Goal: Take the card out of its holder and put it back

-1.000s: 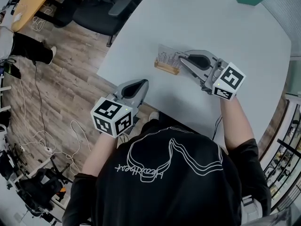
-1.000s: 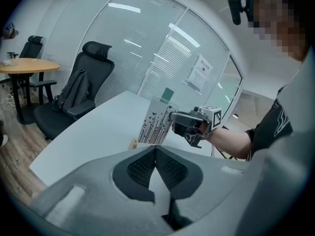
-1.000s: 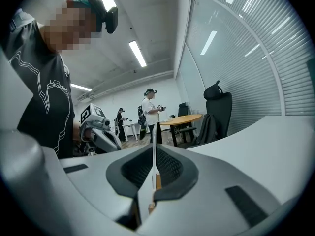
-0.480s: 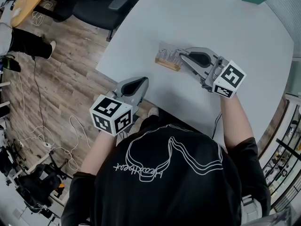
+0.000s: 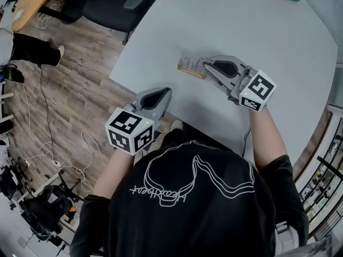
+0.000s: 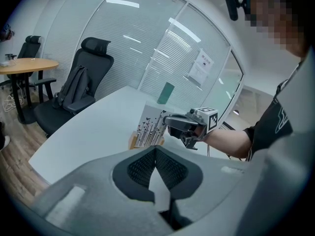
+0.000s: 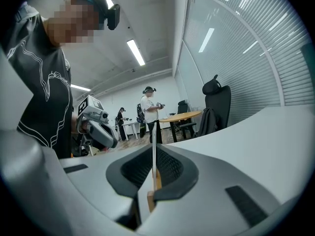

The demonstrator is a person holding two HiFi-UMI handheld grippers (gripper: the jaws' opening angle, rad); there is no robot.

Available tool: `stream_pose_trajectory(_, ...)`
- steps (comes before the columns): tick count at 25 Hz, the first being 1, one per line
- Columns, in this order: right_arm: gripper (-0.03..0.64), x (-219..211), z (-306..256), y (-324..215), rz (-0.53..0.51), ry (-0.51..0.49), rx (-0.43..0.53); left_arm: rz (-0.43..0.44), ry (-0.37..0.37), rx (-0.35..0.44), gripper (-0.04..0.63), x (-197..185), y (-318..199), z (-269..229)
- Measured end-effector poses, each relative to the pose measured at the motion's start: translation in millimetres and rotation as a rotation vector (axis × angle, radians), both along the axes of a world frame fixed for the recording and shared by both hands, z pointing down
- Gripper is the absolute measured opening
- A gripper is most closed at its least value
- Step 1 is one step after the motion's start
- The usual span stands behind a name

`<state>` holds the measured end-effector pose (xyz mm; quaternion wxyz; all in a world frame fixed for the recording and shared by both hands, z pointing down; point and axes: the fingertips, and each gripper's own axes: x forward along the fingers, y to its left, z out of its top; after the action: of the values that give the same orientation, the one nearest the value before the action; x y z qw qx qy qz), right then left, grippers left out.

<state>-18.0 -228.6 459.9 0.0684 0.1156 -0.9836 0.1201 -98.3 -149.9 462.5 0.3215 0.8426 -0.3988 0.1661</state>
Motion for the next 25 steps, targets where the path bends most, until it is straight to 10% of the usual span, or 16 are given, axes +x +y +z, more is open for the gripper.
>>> stream_pose_trajectory(14, 0.036, -1, 19, 1, 0.026, 0.027, -0.012, 0.016, -0.014, -0.014, 0.014, -2, 1, 10)
stream_pose_trajectory(25, 0.244, 16, -2, -4, 0.176, -0.060, -0.072, 0.027, -0.002, 0.026, 0.014, -9, 15, -5)
